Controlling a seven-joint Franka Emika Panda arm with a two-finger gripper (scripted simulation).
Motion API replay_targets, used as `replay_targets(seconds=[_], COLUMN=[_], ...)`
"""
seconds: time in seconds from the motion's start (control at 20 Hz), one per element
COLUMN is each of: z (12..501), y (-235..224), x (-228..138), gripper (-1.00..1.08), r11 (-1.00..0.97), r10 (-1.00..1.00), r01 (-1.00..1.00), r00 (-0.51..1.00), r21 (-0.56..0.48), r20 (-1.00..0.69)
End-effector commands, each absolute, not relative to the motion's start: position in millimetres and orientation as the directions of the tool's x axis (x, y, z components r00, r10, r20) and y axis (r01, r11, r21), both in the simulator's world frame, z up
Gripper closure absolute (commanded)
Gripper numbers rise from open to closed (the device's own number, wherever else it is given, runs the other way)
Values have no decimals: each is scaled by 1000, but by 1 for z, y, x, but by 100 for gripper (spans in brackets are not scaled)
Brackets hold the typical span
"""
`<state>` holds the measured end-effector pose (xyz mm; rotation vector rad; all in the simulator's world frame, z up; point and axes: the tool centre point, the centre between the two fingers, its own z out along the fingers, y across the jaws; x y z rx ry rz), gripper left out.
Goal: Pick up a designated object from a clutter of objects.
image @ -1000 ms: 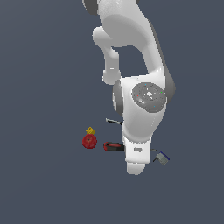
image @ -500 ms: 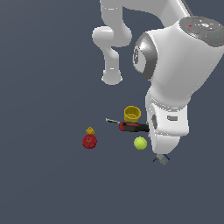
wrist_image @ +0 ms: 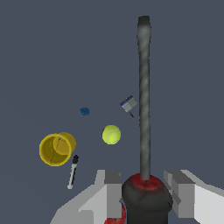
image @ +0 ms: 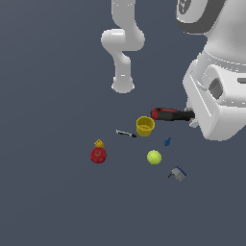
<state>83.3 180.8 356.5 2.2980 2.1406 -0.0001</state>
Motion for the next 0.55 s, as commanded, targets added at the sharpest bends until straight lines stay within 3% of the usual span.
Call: replay_targets(seconds=[0.0,0.5], z=[372,395], y=[189,202], x=[80,77], gripper=[108,108], r11=[-72,-73], r10=[997,997], r01=[997,997], r00=[72,73], r21=[0,0], r20=[-1,0])
